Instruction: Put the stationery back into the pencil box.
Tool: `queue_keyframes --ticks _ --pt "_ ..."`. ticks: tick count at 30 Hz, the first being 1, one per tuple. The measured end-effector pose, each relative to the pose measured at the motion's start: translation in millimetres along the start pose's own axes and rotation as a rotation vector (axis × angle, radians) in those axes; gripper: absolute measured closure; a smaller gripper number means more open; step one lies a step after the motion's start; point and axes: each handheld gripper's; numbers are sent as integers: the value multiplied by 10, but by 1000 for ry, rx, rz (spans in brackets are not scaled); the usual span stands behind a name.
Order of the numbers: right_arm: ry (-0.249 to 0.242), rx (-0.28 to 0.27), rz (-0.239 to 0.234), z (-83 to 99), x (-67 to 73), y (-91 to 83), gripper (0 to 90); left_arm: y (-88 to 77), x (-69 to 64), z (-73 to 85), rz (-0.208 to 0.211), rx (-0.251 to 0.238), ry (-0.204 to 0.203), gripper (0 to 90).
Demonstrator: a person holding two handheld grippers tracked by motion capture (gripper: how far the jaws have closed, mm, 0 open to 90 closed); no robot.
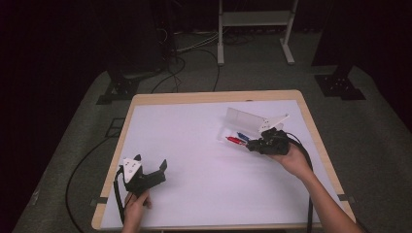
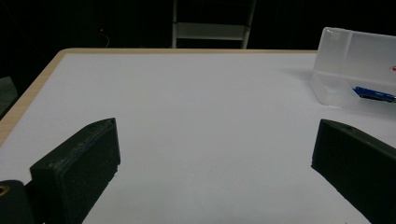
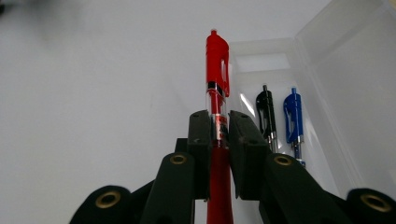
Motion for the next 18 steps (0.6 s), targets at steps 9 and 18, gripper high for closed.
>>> queue_keyframes --ticks 9,18 --pt "42 54 29 38 -244 200 787 -16 -24 0 1 -5 23 4" --pt "90 76 49 117 -424 283 786 -15 -21 1 0 -7 19 4"
Point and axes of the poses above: each handheld gripper's, and its own axes: y roughly forward along the jaws, z roughly out of its underside, x roughly to its left, and after that the axes turned 10 degrees about y, right-handed
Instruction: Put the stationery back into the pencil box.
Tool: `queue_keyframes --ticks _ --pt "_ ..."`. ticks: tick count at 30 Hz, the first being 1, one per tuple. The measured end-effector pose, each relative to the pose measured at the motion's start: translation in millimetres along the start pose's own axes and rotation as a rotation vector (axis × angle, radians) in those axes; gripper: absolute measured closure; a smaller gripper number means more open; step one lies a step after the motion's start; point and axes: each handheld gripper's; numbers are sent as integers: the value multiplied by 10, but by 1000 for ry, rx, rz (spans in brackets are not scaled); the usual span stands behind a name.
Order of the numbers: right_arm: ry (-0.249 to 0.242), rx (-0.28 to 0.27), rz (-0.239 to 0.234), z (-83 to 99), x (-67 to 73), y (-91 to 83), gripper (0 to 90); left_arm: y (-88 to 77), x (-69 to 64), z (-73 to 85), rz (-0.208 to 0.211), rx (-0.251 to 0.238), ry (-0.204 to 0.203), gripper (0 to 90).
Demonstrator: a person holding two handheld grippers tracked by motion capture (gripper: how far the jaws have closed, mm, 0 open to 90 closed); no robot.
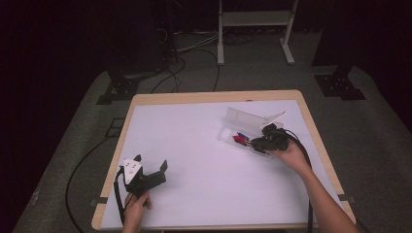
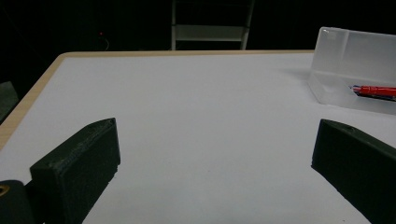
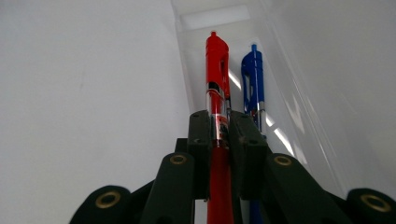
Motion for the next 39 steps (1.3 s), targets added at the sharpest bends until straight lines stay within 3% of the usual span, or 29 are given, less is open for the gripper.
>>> queue_keyframes --ticks 7,9,11,15,19,25,39 --pt "15 10 20 4 -69 39 780 -2 -2 -1 -2 1 0 4" --pt "16 18 26 8 -87 59 753 -2 -2 0 -2 1 1 3" --pt "32 12 13 14 -100 56 649 -3 -1 0 -1 0 -1 4" --pt "53 -8 -14 54 -107 -27 545 -5 3 1 -2 0 -2 4" --pt "60 -43 -34 154 -62 -156 510 -11 -2 2 0 -2 0 4" --pt "53 -82 -60 281 -13 -319 484 -11 -6 0 -1 -1 0 4" --pt "16 -87 -90 480 137 -524 416 -12 -5 1 0 -3 1 4"
Point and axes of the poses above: each handheld gripper's, and its own axes: y roughly forward along the jaws, z roughly out of its underside, x roughly to its left, and after that the axes turned 10 degrees about y, right-handed
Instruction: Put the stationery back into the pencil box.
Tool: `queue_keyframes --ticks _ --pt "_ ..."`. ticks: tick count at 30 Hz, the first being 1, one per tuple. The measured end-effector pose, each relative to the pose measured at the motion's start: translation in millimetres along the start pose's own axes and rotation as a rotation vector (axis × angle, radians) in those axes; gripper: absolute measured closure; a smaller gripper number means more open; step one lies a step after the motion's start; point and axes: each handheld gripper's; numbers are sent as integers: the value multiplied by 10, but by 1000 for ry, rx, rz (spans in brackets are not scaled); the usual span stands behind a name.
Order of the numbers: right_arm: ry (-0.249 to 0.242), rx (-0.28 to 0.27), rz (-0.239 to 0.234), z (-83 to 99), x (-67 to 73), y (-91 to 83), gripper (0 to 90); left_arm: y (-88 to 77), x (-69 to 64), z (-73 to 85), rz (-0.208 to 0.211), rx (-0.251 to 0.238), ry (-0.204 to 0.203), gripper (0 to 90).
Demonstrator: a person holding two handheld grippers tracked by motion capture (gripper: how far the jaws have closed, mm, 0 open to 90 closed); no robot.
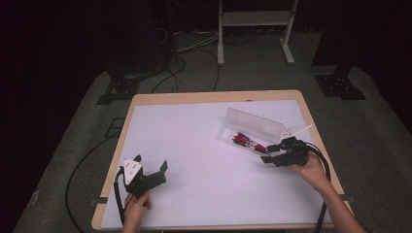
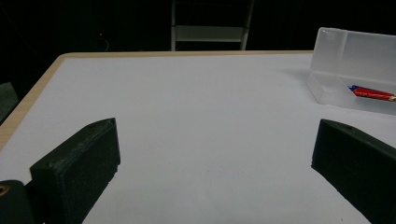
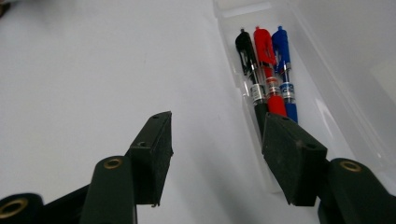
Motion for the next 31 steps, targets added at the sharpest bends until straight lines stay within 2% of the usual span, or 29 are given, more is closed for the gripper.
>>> queue_keyframes --ticks 20,21,24,26,29,31 --pt "-1 20 -10 370 97 -165 370 0 -2 0 0 0 -1 3" --pt "9 26 -12 387 111 -172 363 0 -2 0 0 -1 1 4" --pt "-6 25 -21 420 178 -195 356 0 -4 -1 0 -1 2 4" --pt "-12 -10 -32 452 228 -214 362 -3 -4 0 0 -1 2 4" --pt "-4 -2 -37 511 272 -212 337 -5 -5 -1 -1 -2 2 4" --pt "2 -16 -44 549 317 -236 331 2 -4 -1 0 0 4 4"
Point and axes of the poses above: each handheld gripper's, and its own axes: y roughly forward along the jaws, z roughly out of its underside, x roughly to its left, and after that the axes turned 10 degrees about y, right-handed
